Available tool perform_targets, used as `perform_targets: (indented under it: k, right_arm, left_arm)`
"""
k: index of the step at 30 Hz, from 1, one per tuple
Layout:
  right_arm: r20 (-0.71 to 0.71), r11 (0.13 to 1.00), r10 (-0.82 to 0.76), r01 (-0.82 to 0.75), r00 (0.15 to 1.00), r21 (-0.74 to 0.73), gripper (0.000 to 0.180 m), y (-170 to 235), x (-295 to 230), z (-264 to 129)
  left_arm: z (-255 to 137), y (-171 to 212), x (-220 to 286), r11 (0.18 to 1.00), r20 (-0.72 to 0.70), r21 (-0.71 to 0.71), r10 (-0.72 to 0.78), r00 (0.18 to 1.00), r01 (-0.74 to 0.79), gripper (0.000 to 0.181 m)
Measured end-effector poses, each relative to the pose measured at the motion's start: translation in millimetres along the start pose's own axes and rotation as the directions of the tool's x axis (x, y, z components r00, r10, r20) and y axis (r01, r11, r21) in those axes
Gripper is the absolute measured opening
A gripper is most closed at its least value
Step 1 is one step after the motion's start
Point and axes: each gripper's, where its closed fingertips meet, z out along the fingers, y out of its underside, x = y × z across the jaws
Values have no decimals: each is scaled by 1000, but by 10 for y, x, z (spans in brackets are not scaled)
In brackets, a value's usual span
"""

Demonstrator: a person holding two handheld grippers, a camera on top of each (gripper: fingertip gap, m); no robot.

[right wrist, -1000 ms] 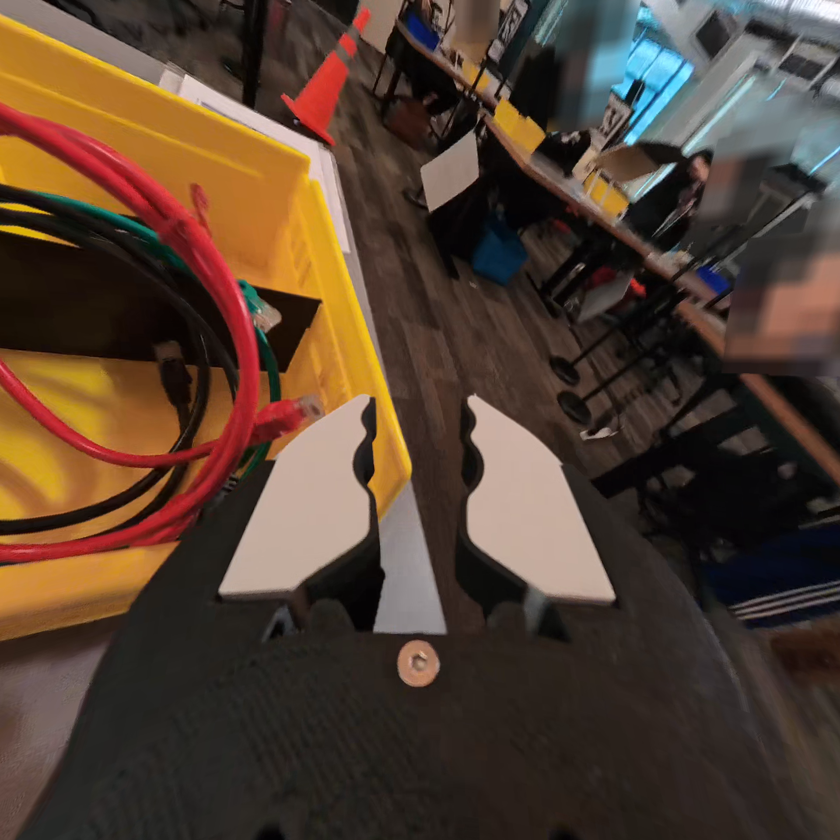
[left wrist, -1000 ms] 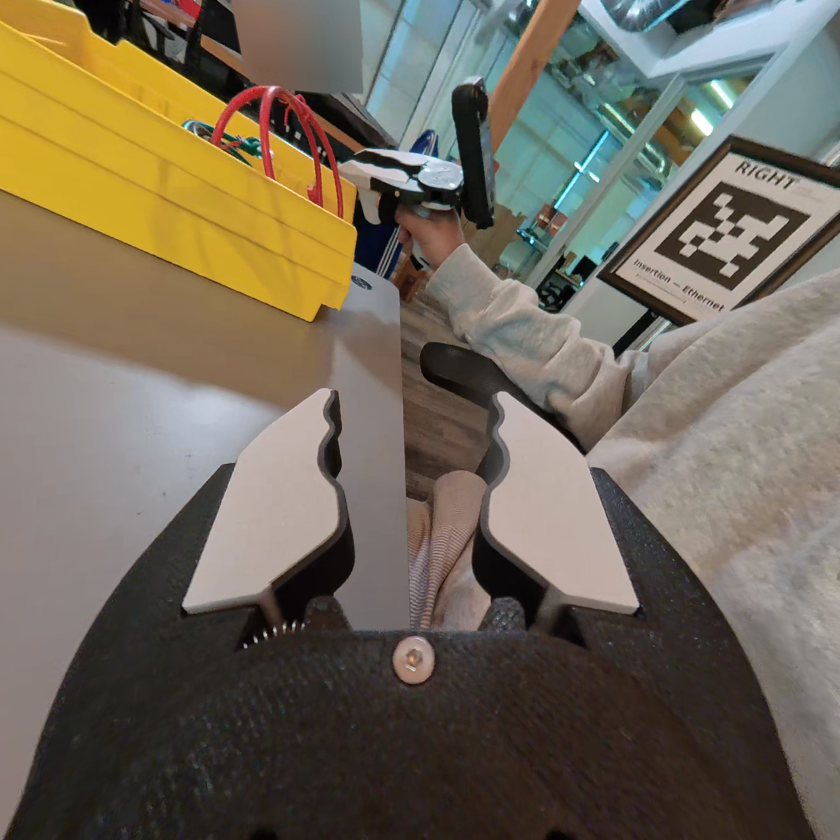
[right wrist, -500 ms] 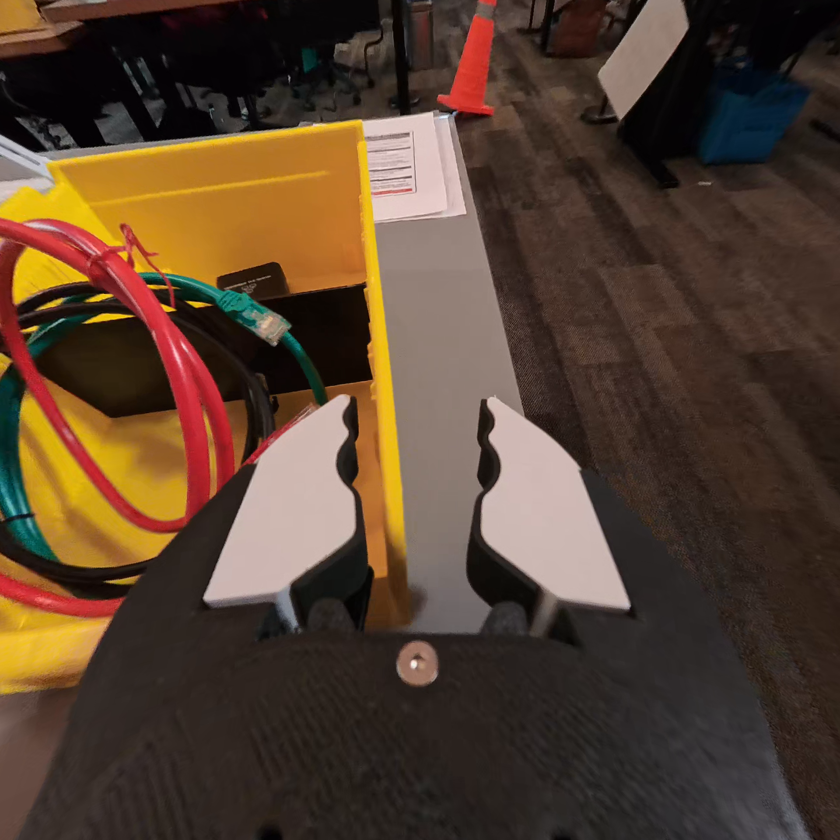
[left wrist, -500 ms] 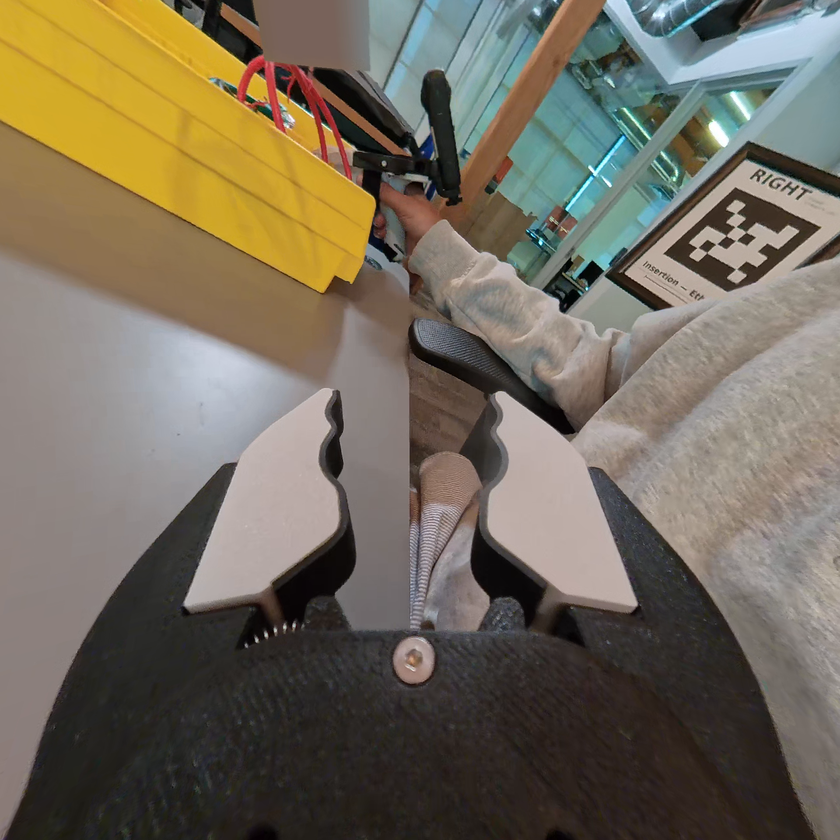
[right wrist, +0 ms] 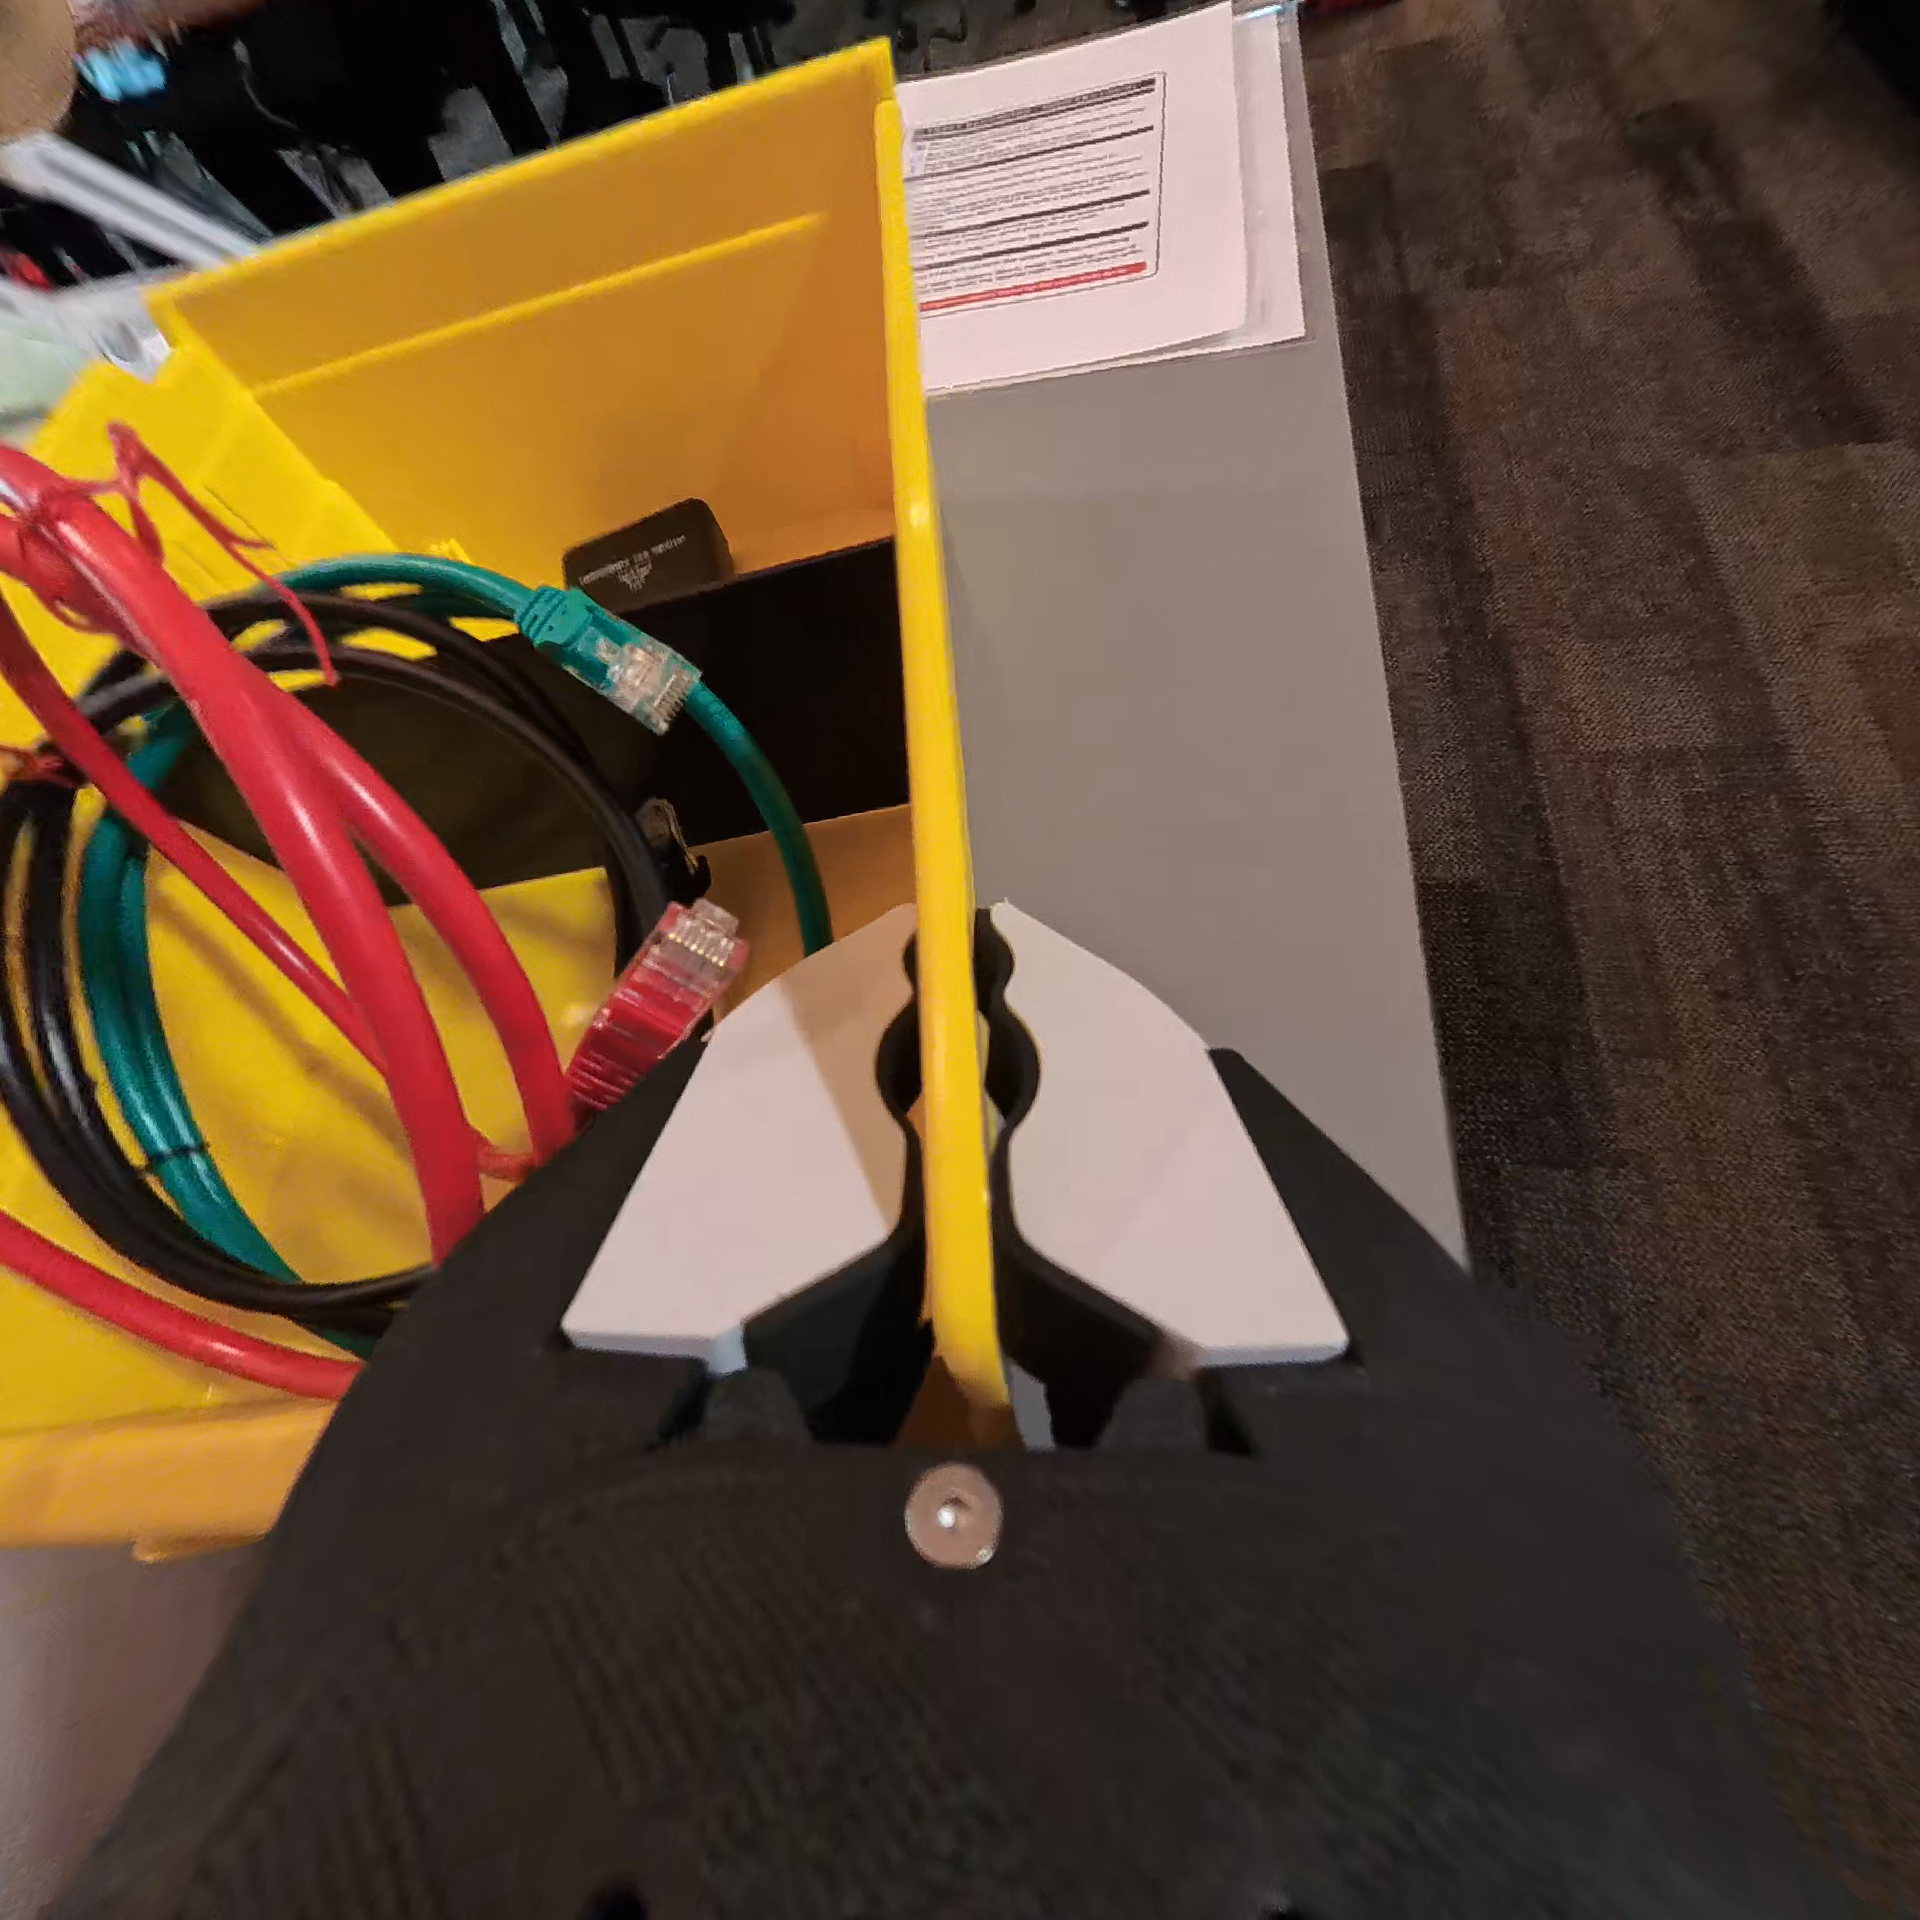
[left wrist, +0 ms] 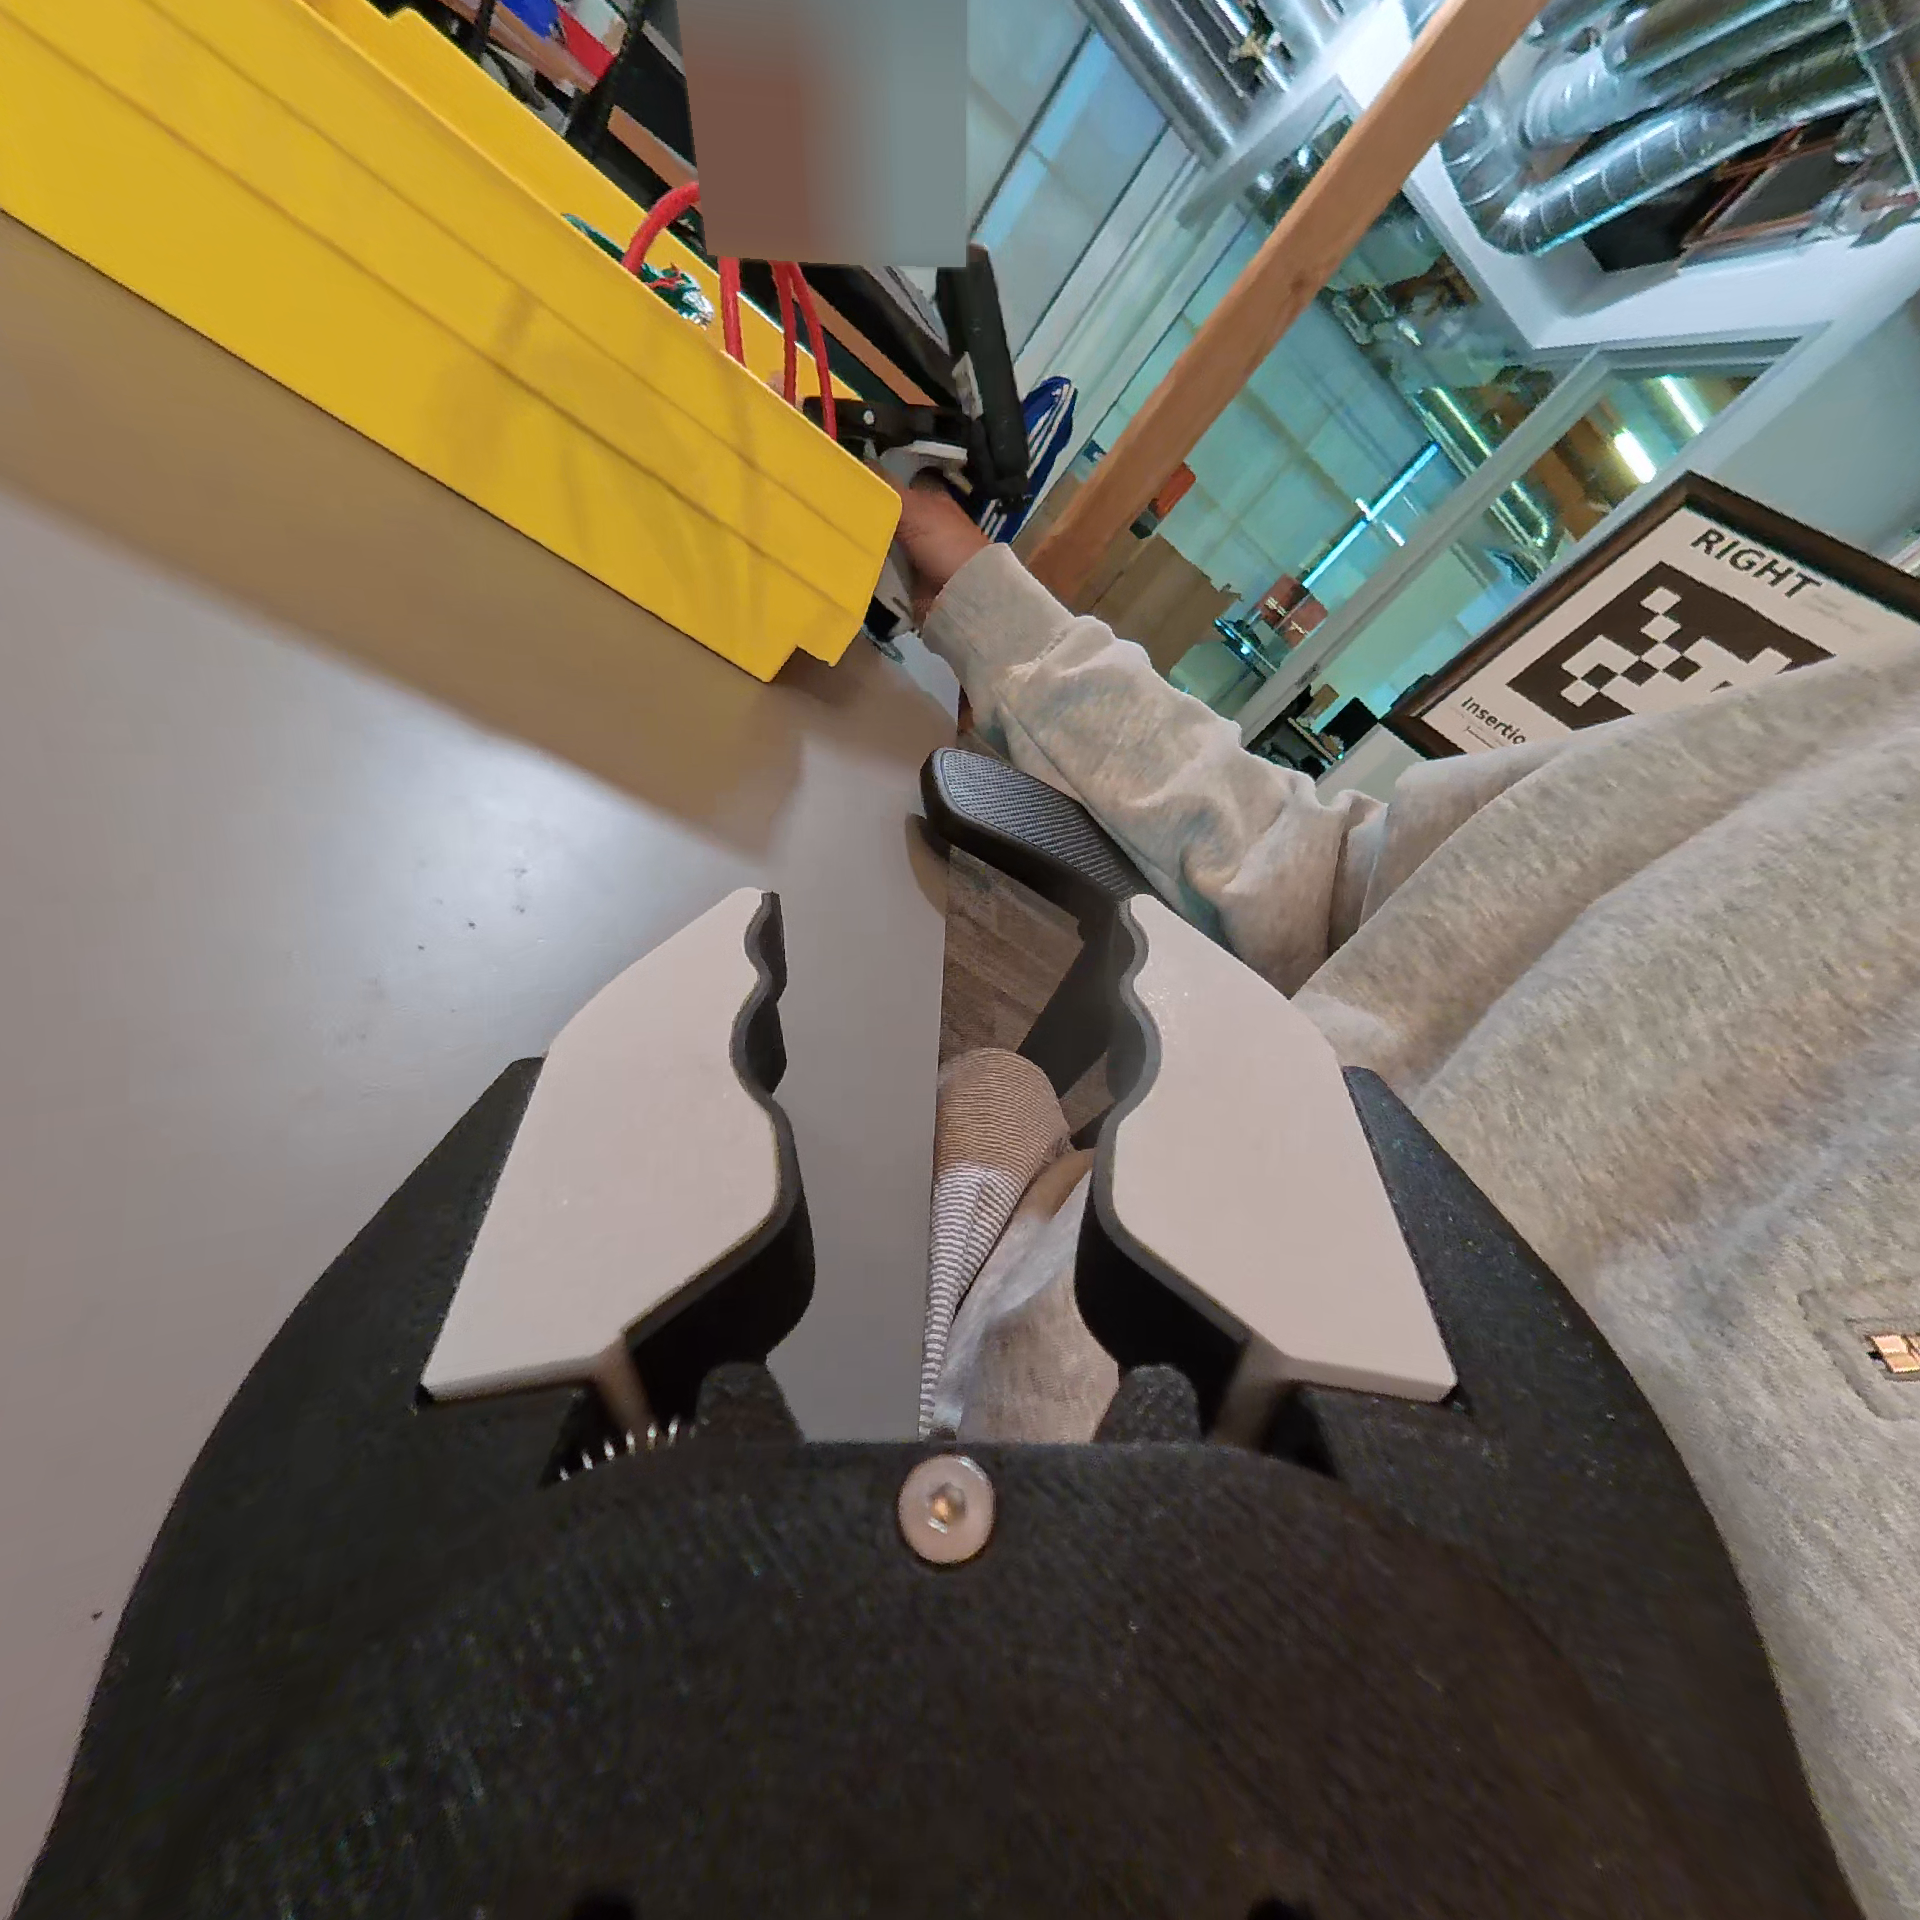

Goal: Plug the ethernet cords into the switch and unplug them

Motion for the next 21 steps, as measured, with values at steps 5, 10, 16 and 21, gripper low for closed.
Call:
perform_targets:
  k: [5, 10, 16, 21]
  right_arm:
    - [113, 960, 252, -263, 961, 92, 8, -80, -104, 28]
    - [140, 934, 286, -308, 948, 180, 8, -308, -221, -70]
    - [94, 964, 163, -178, 982, 195, 8, -462, -469, -304]
    - [163, 977, 158, -178, 974, 120, 8, -365, -673, -134]
  left_arm:
    - [9, -15, 31, 1000, -5, -3, 16, 1000, -16, 60]
    - [-25, -66, 14, 999, 14, 10, 38, 999, -39, 60]
    - [-379, -435, -131, 981, 219, 99, 142, 965, -167, 64]
    - [-1407, -958, -252, 871, 704, 35, 326, 631, -489, 90]
